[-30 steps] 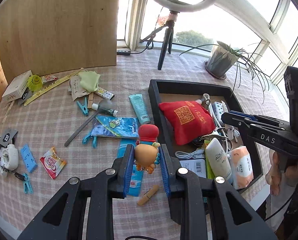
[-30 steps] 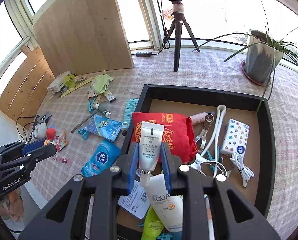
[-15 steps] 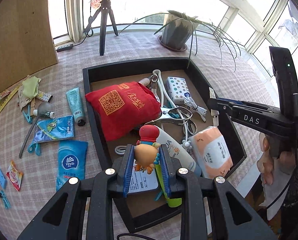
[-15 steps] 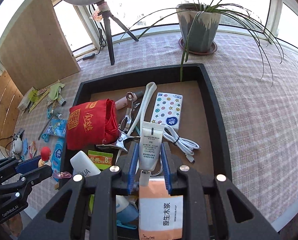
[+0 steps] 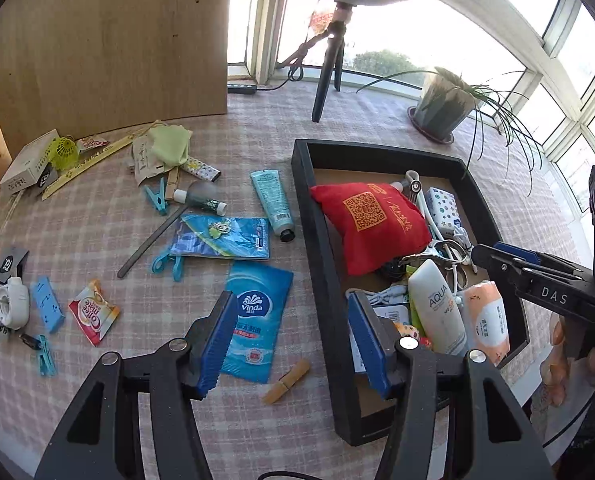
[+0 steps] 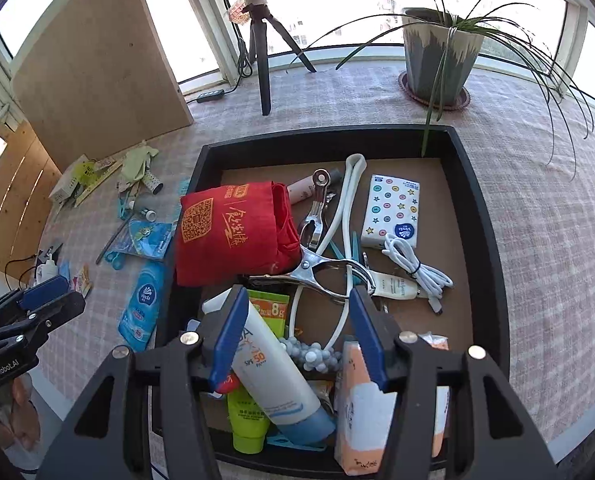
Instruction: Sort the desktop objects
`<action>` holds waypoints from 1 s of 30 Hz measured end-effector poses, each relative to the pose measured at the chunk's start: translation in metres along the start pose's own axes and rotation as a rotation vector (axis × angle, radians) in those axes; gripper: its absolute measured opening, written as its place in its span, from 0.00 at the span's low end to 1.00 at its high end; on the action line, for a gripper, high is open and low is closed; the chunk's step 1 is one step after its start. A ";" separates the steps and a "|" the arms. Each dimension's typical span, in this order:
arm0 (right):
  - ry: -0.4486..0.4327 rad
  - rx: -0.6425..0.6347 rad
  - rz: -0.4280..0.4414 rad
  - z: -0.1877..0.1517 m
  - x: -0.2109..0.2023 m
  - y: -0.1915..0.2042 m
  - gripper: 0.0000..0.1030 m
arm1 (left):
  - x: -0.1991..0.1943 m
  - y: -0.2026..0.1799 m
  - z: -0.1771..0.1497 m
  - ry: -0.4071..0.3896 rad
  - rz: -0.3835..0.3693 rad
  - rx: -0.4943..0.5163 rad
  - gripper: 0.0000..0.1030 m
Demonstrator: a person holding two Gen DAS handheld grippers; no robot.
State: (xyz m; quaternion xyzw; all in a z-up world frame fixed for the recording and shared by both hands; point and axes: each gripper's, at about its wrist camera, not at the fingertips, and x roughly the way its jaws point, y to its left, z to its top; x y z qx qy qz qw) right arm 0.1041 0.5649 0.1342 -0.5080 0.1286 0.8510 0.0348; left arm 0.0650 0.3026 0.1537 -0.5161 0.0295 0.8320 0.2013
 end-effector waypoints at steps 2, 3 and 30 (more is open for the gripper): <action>-0.015 -0.020 0.007 -0.001 0.000 0.017 0.51 | -0.006 0.020 -0.006 -0.012 0.034 -0.024 0.53; -0.018 -0.028 0.014 -0.002 0.002 0.025 0.53 | -0.008 0.031 -0.010 -0.013 0.047 -0.043 0.53; -0.016 -0.165 0.039 -0.063 0.028 0.245 0.60 | -0.072 0.210 -0.076 -0.021 0.215 -0.111 0.72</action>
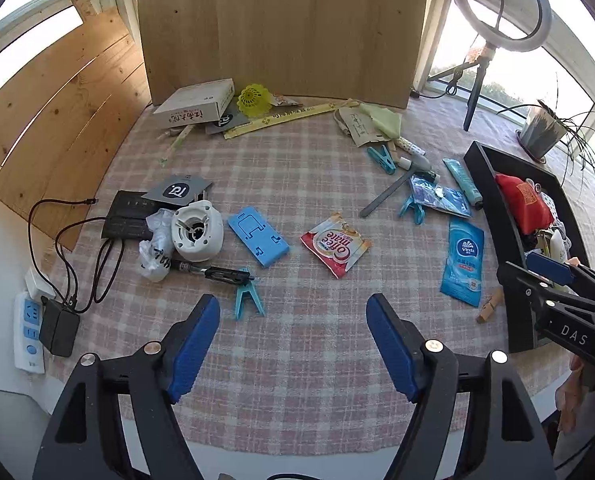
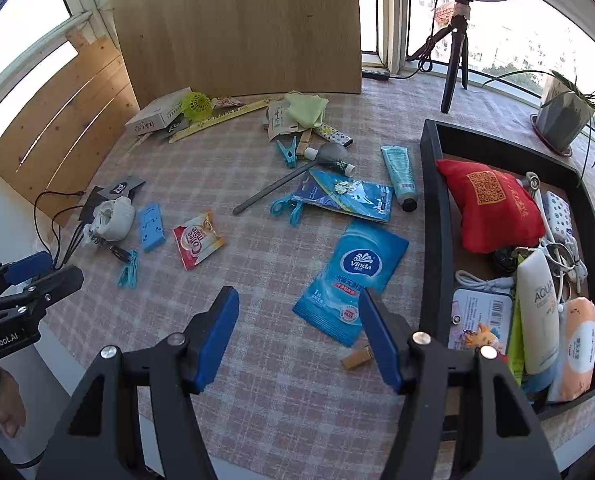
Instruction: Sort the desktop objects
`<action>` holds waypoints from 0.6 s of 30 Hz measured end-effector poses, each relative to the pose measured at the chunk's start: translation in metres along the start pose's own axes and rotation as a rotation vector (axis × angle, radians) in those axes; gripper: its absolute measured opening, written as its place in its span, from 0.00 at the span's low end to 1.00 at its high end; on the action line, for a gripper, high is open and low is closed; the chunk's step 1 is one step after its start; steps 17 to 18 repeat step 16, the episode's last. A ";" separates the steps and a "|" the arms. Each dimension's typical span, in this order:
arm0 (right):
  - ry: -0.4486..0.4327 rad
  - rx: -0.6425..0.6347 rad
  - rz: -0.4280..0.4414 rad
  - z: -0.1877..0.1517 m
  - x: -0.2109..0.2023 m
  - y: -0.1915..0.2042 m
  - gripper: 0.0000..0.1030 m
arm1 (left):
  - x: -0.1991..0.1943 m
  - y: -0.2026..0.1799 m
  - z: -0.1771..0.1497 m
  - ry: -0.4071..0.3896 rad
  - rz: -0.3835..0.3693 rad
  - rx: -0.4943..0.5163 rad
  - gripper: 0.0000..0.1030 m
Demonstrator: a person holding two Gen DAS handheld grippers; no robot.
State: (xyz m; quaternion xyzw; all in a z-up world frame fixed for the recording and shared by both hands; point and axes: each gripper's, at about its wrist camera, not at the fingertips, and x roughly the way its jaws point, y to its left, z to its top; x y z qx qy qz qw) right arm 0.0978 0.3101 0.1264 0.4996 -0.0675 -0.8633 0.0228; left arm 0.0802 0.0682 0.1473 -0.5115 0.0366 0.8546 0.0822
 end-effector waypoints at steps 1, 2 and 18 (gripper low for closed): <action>0.002 0.006 -0.003 0.000 0.002 0.003 0.60 | 0.000 0.004 0.001 -0.002 -0.001 0.002 0.72; 0.002 0.012 -0.003 0.001 0.004 0.006 0.60 | 0.000 0.008 0.002 -0.002 -0.005 0.001 0.72; 0.003 0.034 -0.041 0.009 0.016 0.025 0.60 | 0.006 0.032 0.017 -0.041 -0.042 0.015 0.72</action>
